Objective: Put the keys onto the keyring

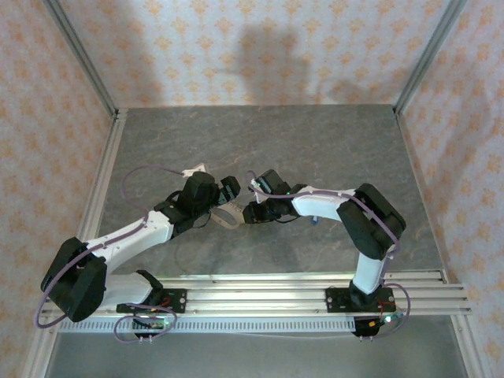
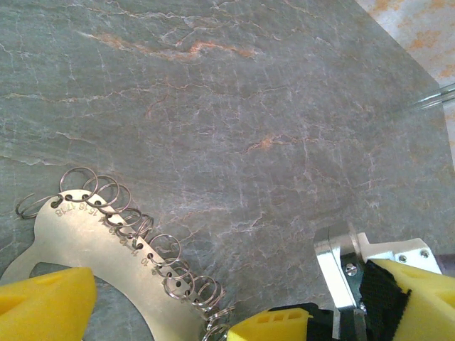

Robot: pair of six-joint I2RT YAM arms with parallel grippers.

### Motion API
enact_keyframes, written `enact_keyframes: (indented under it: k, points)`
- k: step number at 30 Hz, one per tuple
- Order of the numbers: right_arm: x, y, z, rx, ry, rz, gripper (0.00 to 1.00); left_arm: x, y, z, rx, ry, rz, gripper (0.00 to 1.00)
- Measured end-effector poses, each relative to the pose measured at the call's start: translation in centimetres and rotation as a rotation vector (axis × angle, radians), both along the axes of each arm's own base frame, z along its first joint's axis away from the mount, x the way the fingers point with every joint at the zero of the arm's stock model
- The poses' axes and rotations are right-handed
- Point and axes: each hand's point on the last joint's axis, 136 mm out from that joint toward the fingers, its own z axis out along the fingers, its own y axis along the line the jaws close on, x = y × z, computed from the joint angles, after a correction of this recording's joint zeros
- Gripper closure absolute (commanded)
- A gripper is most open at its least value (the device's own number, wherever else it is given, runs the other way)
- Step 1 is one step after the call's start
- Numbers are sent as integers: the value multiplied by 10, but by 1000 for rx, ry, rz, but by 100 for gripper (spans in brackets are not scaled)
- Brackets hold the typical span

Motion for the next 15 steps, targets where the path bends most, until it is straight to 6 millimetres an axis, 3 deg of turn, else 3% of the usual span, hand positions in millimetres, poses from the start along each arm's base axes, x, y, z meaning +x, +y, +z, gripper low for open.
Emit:
enact_keyframes:
  k: [15]
  points:
    - [3, -6, -5, -31, -7, -32, 56, -1, 1, -3, 4, 6, 0, 2]
